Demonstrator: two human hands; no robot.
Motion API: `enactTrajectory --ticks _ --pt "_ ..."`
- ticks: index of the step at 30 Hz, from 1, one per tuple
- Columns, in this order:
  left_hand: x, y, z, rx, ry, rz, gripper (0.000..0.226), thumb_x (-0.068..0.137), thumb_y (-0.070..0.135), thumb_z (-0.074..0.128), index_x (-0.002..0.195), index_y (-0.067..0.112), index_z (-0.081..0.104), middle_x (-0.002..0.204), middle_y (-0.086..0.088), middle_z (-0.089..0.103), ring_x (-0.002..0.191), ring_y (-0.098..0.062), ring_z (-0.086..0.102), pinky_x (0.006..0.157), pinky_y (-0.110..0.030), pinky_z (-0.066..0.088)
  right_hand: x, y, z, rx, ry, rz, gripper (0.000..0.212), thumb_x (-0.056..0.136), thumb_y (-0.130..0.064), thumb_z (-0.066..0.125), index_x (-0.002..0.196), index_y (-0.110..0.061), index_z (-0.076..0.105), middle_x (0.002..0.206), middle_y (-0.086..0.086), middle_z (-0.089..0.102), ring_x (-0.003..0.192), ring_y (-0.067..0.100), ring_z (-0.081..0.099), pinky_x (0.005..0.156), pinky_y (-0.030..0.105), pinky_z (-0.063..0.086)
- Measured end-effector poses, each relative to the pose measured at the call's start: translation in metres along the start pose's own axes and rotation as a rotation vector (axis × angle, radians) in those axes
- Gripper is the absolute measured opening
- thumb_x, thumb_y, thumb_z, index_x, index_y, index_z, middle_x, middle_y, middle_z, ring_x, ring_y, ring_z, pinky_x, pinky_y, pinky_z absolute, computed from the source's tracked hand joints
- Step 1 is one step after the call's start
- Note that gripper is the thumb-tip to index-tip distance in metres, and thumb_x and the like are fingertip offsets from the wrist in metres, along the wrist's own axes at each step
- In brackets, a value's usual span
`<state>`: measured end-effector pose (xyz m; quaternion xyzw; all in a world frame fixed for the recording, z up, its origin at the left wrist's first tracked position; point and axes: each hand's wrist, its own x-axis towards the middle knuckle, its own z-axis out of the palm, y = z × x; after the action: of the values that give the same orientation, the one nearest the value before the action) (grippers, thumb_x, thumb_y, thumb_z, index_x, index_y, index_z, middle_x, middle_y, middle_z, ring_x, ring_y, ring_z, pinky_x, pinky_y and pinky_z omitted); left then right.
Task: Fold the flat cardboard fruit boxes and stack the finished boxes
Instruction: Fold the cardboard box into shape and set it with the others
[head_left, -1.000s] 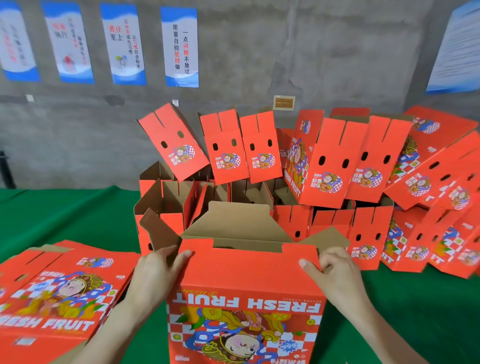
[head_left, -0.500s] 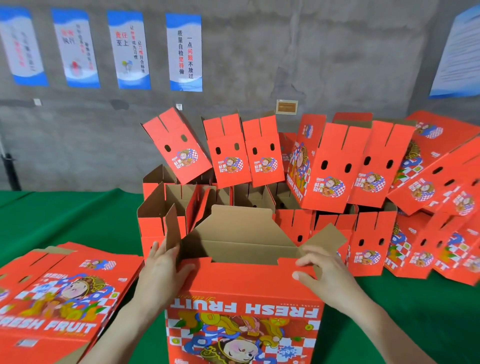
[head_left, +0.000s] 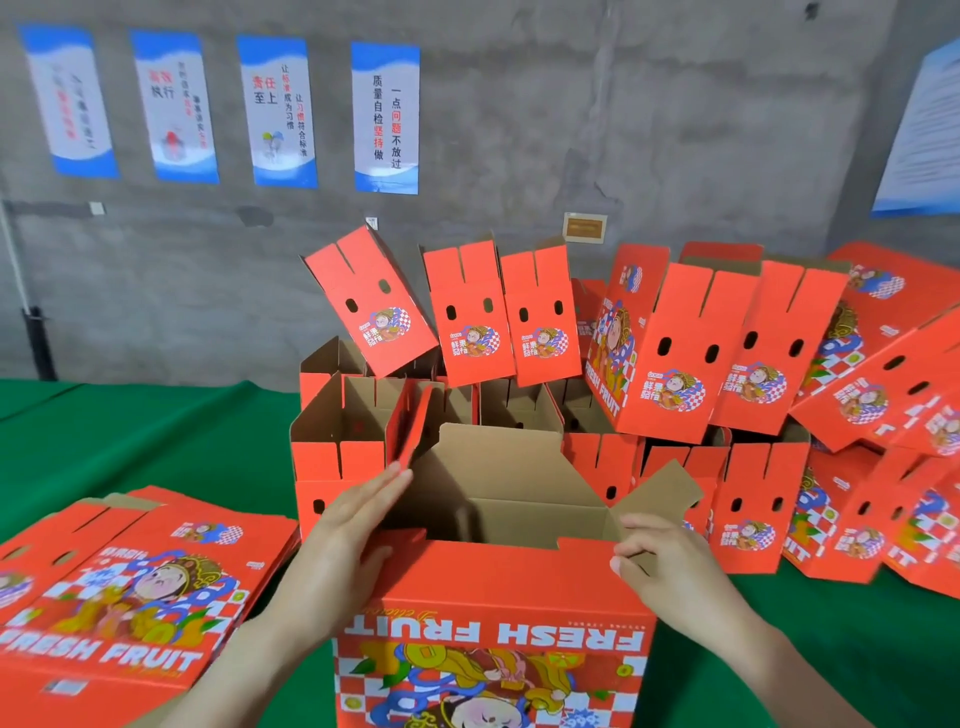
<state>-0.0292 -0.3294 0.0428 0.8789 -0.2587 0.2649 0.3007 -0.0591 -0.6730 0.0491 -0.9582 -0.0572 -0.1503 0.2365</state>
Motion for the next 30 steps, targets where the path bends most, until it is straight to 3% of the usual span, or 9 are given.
enactTrajectory --ticks 3,6,9,14,16,18,21,27,30 --pt "-0.001 -0.004 0.001 -0.034 -0.122 0.033 0.08 0.084 0.018 0.071 0.145 0.046 0.028 0.129 0.02 0.056 0.118 0.001 0.05 0.099 -0.022 0.041 0.002 0.001 -0.003 -0.011 0.002 0.022 0.021 0.088 -0.029 0.067 0.108 -0.021 0.067 0.141 -0.008 0.045 0.131 0.01 0.04 0.107 0.02 0.021" --pt "0.01 -0.003 -0.002 -0.019 -0.188 0.0 0.044 0.09 0.052 0.05 0.131 0.036 0.054 0.115 0.027 0.061 0.108 0.001 0.059 0.089 -0.012 0.042 0.001 0.002 -0.003 -0.025 0.012 0.013 0.031 0.088 -0.03 0.067 0.117 -0.02 0.062 0.141 -0.009 0.044 0.131 0.01 0.039 0.105 0.018 0.021" --pt "0.032 -0.003 0.001 -0.013 -0.145 -0.079 0.03 0.095 0.031 0.053 0.124 0.027 0.061 0.103 0.009 0.059 0.096 -0.016 0.06 0.08 -0.01 0.039 -0.001 0.001 -0.002 -0.011 0.045 -0.017 0.039 0.089 -0.028 0.066 0.126 -0.024 0.055 0.144 -0.015 0.033 0.137 0.008 0.032 0.102 0.014 0.017" --pt "0.065 -0.008 0.01 0.19 -0.452 -0.264 0.083 0.079 0.031 0.067 0.144 0.052 0.021 0.154 0.005 -0.002 0.142 -0.028 0.008 0.114 -0.046 0.019 -0.006 -0.005 -0.004 0.116 0.124 -0.14 0.094 0.082 -0.017 0.074 0.139 -0.059 0.012 0.151 -0.032 -0.023 0.133 -0.023 -0.008 0.1 0.009 0.03" --pt "0.073 -0.011 0.012 -0.022 -0.514 -0.328 0.094 0.074 0.025 0.066 0.144 0.053 0.011 0.156 0.006 -0.006 0.141 -0.027 0.018 0.11 -0.039 0.033 -0.006 -0.007 -0.003 0.132 0.18 -0.156 0.113 0.078 -0.011 0.078 0.14 -0.062 -0.002 0.151 -0.027 -0.029 0.127 -0.03 -0.013 0.076 -0.01 0.032" --pt "0.075 -0.013 0.015 -0.124 -0.53 -0.347 0.094 0.073 0.026 0.064 0.147 0.049 0.01 0.153 0.006 0.007 0.13 -0.022 0.033 0.101 -0.03 0.041 -0.005 -0.006 -0.001 0.121 0.213 -0.168 0.12 0.077 -0.008 0.078 0.143 -0.058 -0.009 0.152 -0.023 -0.03 0.128 -0.028 -0.013 0.075 -0.008 0.033" --pt "0.075 -0.016 0.019 -0.137 -0.514 -0.341 0.095 0.068 0.034 0.06 0.149 0.042 0.013 0.147 0.008 0.013 0.122 -0.018 0.037 0.099 -0.026 0.041 -0.001 -0.001 0.003 0.156 0.082 -0.198 0.112 0.085 -0.009 0.07 0.142 -0.058 -0.014 0.153 -0.036 -0.01 0.131 -0.027 -0.002 0.108 0.016 0.024" --pt "0.071 -0.015 0.025 -0.098 -0.445 -0.267 0.093 0.069 0.032 0.061 0.15 0.034 0.018 0.144 0.011 0.013 0.127 -0.018 0.03 0.106 -0.028 0.035 0.003 0.001 0.005 0.104 -0.15 -0.19 0.033 0.089 -0.043 0.062 0.117 -0.055 0.05 0.123 -0.046 0.039 0.125 -0.022 0.028 0.114 0.023 0.024" --pt "0.069 -0.016 0.025 -0.079 -0.379 -0.198 0.096 0.063 0.034 0.063 0.15 0.034 0.021 0.145 0.011 0.017 0.131 -0.019 0.022 0.111 -0.033 0.029 0.008 -0.004 0.008 0.206 -0.094 -0.156 0.013 0.092 -0.034 0.06 0.092 -0.045 0.066 0.108 -0.038 0.055 0.114 -0.023 0.041 0.108 0.024 0.03"
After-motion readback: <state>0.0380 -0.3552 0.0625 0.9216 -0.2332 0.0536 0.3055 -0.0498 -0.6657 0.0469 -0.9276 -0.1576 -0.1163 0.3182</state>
